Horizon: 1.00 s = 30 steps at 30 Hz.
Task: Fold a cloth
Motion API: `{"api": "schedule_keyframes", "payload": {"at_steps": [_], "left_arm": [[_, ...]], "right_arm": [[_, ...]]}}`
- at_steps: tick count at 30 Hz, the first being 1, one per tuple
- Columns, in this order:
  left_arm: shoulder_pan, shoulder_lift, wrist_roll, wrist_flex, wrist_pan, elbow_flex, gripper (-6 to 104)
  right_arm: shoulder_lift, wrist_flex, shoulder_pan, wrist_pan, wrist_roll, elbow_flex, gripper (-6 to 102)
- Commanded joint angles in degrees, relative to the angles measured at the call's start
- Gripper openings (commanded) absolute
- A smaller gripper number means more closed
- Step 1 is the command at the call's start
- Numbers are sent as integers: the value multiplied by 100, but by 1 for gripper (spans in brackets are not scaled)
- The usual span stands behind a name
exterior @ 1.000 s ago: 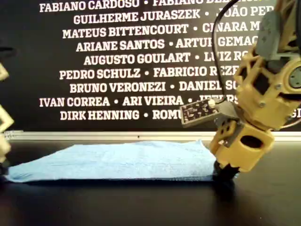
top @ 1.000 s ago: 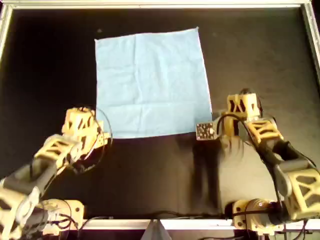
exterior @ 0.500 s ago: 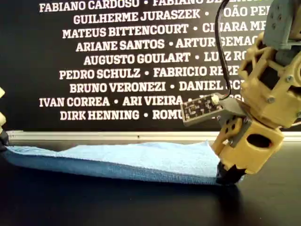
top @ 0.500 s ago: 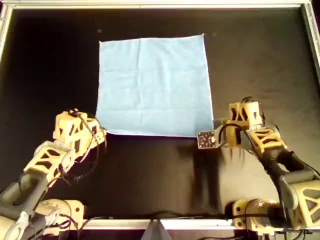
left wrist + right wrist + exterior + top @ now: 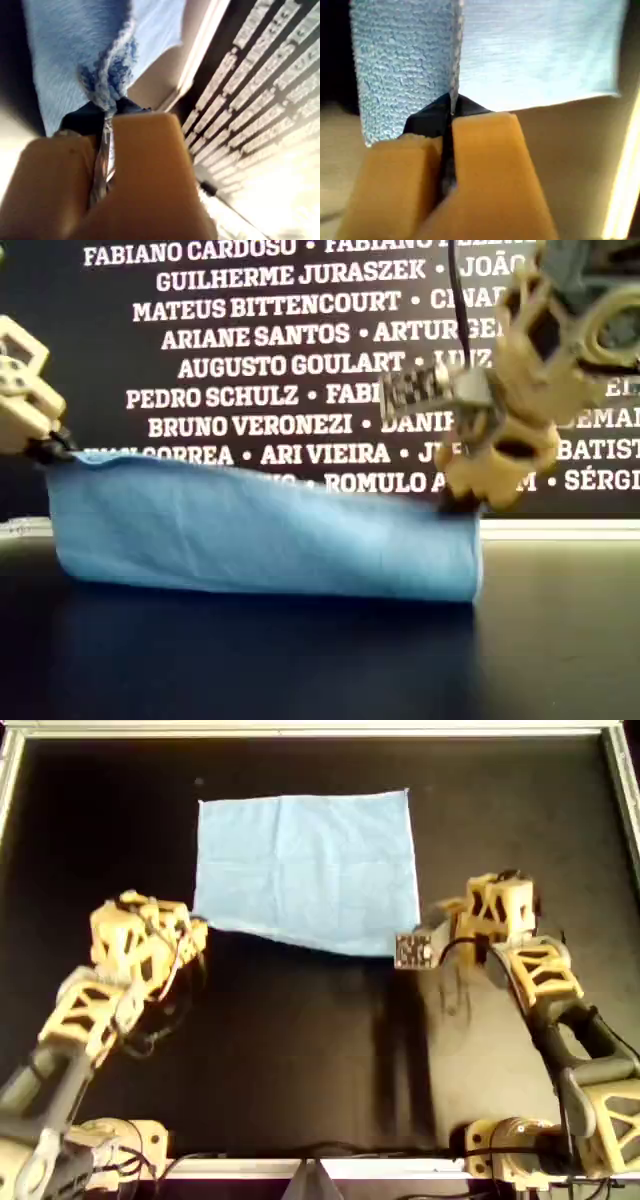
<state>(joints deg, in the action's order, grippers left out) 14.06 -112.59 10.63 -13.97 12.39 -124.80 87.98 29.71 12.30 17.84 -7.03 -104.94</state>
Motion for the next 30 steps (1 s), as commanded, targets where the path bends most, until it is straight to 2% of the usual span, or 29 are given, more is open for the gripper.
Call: {"api": "schedule_keyframes", "payload": {"at_steps": [1,17,23,30], "left_arm": [[-167,413,-26,132,18,773,-1],[-185,3437,-26,132,18,3894,-1],[-457,4746,-26,123,18,5388,-1],[-475,5607,-26,123,18,6548,-1]], "right_arm": [[-9,-237,18,-44,62,817,0],[-3120,-237,-9,-44,97,4289,0],[-4280,-237,-18,-44,105,5801,0],[-5379,-237,-35,-44,105,7506,0]]}}
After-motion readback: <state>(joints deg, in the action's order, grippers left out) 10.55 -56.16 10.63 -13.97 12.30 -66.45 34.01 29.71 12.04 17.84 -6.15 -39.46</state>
